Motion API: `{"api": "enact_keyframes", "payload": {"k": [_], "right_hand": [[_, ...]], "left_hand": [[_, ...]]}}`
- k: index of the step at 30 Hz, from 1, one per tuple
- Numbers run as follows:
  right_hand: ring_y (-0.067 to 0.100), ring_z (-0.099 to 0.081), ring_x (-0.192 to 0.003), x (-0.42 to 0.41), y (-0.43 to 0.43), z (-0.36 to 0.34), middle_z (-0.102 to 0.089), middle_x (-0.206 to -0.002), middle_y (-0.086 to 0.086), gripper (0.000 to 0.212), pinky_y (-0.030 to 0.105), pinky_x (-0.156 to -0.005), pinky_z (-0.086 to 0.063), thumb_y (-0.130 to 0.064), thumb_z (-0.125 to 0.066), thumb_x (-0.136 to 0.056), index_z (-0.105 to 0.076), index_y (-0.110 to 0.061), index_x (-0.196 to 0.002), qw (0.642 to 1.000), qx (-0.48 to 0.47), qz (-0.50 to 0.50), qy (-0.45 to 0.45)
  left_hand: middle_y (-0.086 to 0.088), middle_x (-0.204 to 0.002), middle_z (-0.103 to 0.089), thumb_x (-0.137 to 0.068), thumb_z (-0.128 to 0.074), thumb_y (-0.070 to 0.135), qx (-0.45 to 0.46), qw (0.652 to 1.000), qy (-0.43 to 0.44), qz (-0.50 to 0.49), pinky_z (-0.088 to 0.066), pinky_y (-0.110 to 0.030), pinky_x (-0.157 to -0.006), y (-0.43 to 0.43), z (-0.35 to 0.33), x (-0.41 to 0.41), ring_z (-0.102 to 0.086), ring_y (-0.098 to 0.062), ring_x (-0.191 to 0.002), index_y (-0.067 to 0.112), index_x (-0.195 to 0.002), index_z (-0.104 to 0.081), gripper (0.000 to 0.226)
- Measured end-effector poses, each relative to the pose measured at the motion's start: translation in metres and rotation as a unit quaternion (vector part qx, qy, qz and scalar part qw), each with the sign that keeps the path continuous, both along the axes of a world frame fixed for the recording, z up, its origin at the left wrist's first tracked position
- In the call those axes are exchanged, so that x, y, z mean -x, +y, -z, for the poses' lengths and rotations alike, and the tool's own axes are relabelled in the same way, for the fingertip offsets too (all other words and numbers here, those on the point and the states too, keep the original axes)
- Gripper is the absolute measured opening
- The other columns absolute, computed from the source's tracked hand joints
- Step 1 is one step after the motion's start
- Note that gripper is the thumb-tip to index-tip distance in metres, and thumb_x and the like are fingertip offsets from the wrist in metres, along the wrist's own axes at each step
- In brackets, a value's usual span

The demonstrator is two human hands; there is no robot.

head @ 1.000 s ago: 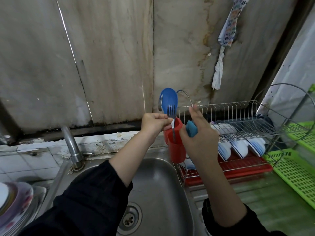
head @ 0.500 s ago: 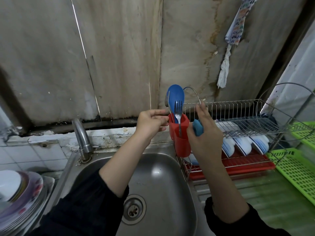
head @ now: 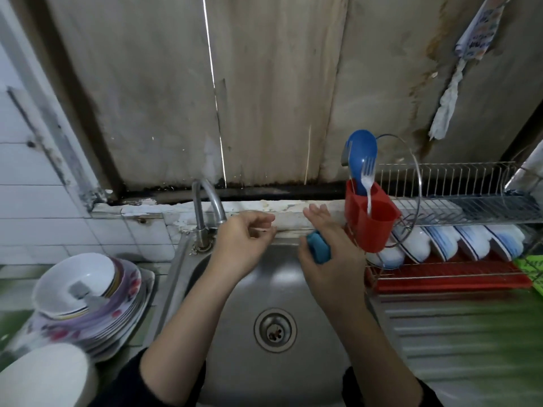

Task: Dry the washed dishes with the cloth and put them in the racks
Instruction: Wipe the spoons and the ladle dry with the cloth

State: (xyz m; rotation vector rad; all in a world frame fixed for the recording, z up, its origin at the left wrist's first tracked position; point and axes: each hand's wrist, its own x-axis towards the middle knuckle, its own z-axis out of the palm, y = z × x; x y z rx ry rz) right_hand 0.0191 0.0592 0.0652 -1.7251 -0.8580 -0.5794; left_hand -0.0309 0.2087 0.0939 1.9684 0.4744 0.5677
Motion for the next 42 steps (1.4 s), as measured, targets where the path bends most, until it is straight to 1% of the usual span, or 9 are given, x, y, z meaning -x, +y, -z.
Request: {"api": "enact_keyframes", "payload": {"k": [9, 18, 22, 26, 29, 33, 34, 37, 42], "right_hand": [[0.014, -0.048, -0.132, 0.072, 0.107, 0.013, -0.058, -0.135, 0.004, 0.046, 0.017, -0.113, -0.029, -0.009, -0.069, -0.083, -0.062, -0.007, -0.129, 0.994, 0.080, -0.073, 0.023], [0.005, -0.042, -0.130, 0.130, 0.224, 0.030, -0.059, -0.136, 0.001, 0.042, 0.025, -0.113, -0.030, -0.009, -0.066, -0.087, -0.063, -0.012, -0.128, 0.969, 0.159, -0.172, 0.080], [-0.002, -0.037, -0.128, 0.148, 0.273, 0.041, -0.057, -0.137, -0.003, 0.042, 0.006, -0.107, -0.019, -0.007, -0.063, -0.089, -0.062, -0.016, -0.131, 0.951, 0.212, -0.194, 0.116], [0.010, -0.052, -0.126, 0.156, 0.317, 0.058, -0.060, -0.135, -0.002, 0.043, 0.023, -0.112, -0.036, -0.005, -0.063, -0.087, -0.063, -0.015, -0.129, 0.938, 0.239, -0.205, 0.143], [0.013, -0.050, -0.128, 0.158, 0.340, 0.069, -0.058, -0.137, 0.001, 0.044, 0.015, -0.108, -0.031, -0.006, -0.061, -0.088, -0.061, -0.015, -0.131, 0.922, 0.280, -0.202, 0.177], [0.018, -0.055, -0.123, 0.157, 0.360, 0.091, -0.061, -0.133, 0.003, 0.043, 0.025, -0.106, -0.040, -0.008, -0.063, -0.086, -0.063, -0.015, -0.129, 0.907, 0.319, -0.185, 0.203], [0.017, -0.055, -0.121, 0.156, 0.362, 0.096, -0.061, -0.133, 0.003, 0.043, 0.021, -0.103, -0.039, -0.009, -0.063, -0.087, -0.063, -0.015, -0.129, 0.904, 0.326, -0.180, 0.210], [0.016, -0.054, -0.119, 0.154, 0.365, 0.107, -0.058, -0.136, 0.002, 0.039, 0.015, -0.096, -0.035, -0.010, -0.061, -0.090, -0.062, -0.016, -0.128, 0.894, 0.342, -0.158, 0.242], [0.020, -0.054, -0.122, 0.145, 0.364, 0.112, -0.057, -0.136, 0.005, 0.048, 0.025, -0.101, -0.041, -0.009, -0.062, -0.092, -0.054, -0.020, -0.137, 0.888, 0.283, -0.125, 0.340]], "left_hand": [[0.013, -0.099, -0.068, -0.089, -0.067, 0.017, -0.067, 0.993, 0.070, -0.074, -0.051, -0.026, -0.086, 0.087, 0.006, 0.103, -0.062, -0.005, -0.091, 0.026, -0.105, -0.070, 0.019], [0.003, -0.113, -0.070, -0.090, -0.063, 0.020, -0.120, 0.967, 0.147, -0.169, -0.040, -0.020, -0.081, 0.194, 0.040, 0.188, -0.062, -0.014, -0.105, 0.020, -0.117, -0.069, 0.027], [0.003, -0.124, -0.066, -0.091, -0.062, 0.020, -0.100, 0.961, 0.185, -0.181, -0.040, -0.022, -0.089, 0.239, 0.063, 0.207, -0.060, -0.016, -0.112, 0.018, -0.123, -0.065, 0.032], [0.000, -0.130, -0.062, -0.094, -0.055, 0.016, -0.091, 0.954, 0.235, -0.161, -0.041, -0.027, -0.100, 0.276, 0.090, 0.208, -0.057, -0.018, -0.119, 0.017, -0.130, -0.060, 0.036], [-0.003, -0.136, -0.059, -0.096, -0.049, 0.012, -0.103, 0.943, 0.291, -0.122, -0.042, -0.030, -0.102, 0.298, 0.108, 0.203, -0.054, -0.019, -0.124, 0.017, -0.134, -0.056, 0.039], [-0.002, -0.137, -0.056, -0.092, -0.060, 0.024, -0.151, 0.923, 0.353, -0.010, -0.043, -0.029, -0.096, 0.313, 0.131, 0.197, -0.053, -0.021, -0.125, 0.021, -0.137, -0.053, 0.046], [-0.001, -0.137, -0.056, -0.090, -0.063, 0.027, -0.159, 0.922, 0.353, 0.018, -0.043, -0.030, -0.094, 0.314, 0.138, 0.196, -0.053, -0.022, -0.125, 0.023, -0.136, -0.054, 0.046], [0.003, -0.152, -0.040, -0.091, -0.063, 0.027, -0.193, 0.920, 0.337, 0.060, -0.036, -0.033, -0.109, 0.311, 0.161, 0.196, -0.035, -0.020, -0.140, 0.029, -0.136, -0.054, 0.046], [0.002, -0.151, -0.042, -0.098, -0.049, 0.019, -0.259, 0.921, 0.292, 0.021, -0.031, -0.028, -0.112, 0.312, 0.177, 0.196, -0.035, -0.017, -0.141, 0.028, -0.141, -0.049, 0.044]]}}
